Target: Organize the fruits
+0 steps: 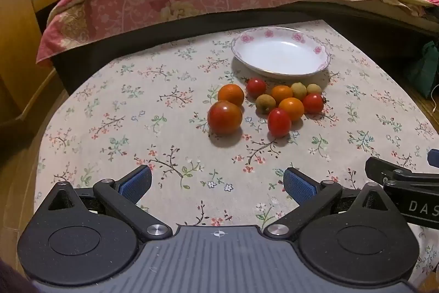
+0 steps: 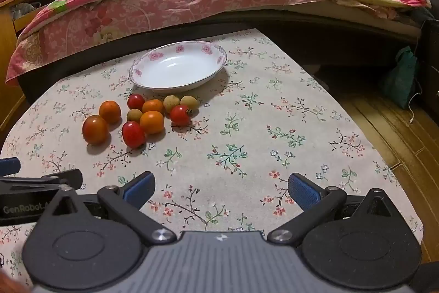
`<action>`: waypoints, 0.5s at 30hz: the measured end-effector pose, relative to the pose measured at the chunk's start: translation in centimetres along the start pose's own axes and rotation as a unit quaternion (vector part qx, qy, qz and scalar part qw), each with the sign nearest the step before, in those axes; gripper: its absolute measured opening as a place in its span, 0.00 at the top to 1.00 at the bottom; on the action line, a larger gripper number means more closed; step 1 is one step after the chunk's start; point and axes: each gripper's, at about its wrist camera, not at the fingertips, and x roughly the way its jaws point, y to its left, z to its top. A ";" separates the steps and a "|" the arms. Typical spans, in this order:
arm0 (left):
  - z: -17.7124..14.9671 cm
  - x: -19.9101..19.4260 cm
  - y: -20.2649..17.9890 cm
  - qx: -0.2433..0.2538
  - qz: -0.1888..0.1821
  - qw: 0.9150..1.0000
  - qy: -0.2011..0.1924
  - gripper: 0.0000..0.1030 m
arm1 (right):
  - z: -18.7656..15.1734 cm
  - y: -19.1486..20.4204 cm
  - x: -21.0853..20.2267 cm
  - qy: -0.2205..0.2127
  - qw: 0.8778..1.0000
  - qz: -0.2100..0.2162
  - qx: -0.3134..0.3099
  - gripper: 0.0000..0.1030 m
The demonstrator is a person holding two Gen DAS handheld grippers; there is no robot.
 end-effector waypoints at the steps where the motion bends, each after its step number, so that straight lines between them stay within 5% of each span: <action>1: 0.0 0.0 -0.1 0.003 0.000 1.000 0.000 0.00 | 0.0 0.0 -0.1 -0.001 1.000 0.000 -0.001 0.00; 15: -0.3 0.4 -0.1 -0.008 0.000 1.000 0.006 0.00 | -0.4 0.2 0.5 0.009 1.000 -0.005 -0.007 0.00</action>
